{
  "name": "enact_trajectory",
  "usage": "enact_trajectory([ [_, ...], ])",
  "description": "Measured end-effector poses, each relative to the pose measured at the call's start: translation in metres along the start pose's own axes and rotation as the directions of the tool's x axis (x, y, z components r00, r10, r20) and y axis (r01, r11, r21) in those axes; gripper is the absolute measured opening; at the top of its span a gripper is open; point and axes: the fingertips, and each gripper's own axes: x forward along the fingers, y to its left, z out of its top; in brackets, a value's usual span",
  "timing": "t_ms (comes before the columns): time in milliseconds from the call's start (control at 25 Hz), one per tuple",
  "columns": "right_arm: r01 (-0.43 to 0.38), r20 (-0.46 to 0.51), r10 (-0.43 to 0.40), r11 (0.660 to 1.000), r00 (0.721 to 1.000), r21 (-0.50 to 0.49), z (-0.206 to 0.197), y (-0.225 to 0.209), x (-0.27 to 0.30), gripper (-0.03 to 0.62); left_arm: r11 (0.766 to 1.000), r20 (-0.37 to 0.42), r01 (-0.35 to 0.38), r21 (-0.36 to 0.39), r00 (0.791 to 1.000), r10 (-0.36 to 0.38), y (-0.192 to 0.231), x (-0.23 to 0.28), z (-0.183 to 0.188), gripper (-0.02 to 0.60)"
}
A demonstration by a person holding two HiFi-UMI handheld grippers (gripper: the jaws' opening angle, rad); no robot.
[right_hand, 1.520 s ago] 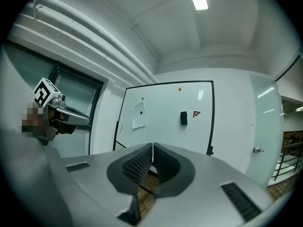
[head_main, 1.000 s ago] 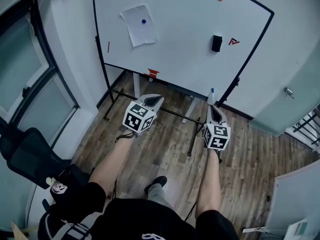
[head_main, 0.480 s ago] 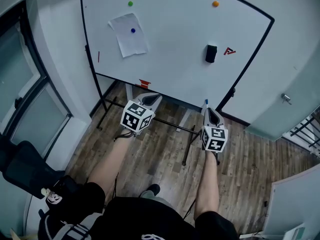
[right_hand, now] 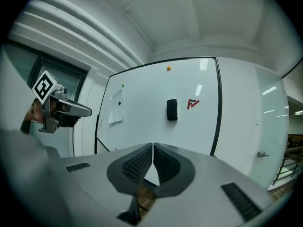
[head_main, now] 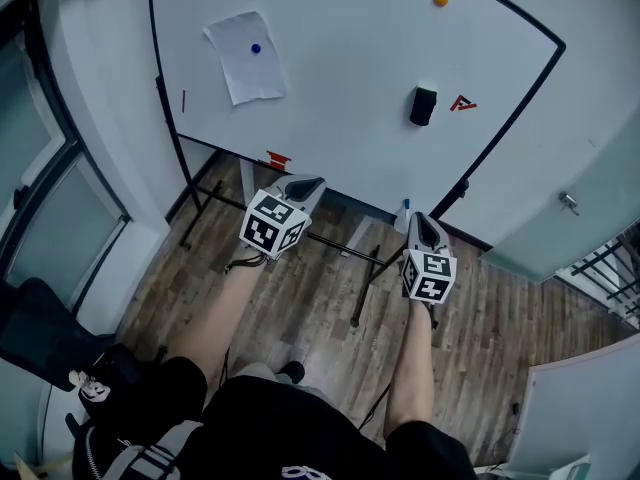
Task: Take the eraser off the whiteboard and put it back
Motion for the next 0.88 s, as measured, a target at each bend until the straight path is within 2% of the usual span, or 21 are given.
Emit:
enact_trajectory([
  [360,0.024,-0.004,-0.024,1.0,1.0,0.01,0.003,-0.005,0.029,0.025,0.999,0.02,0.036,0.012,0.999,-0.036,0.025,0.024,0.008,0.02],
  [880,0.141,-0.018,-0.14,0.989,0.99,0.045,0.022,-0.028,0.105,0.025,0.98,0.021,0.185,0.066,0.982,-0.187,0.08,0.115,0.034,0.02],
])
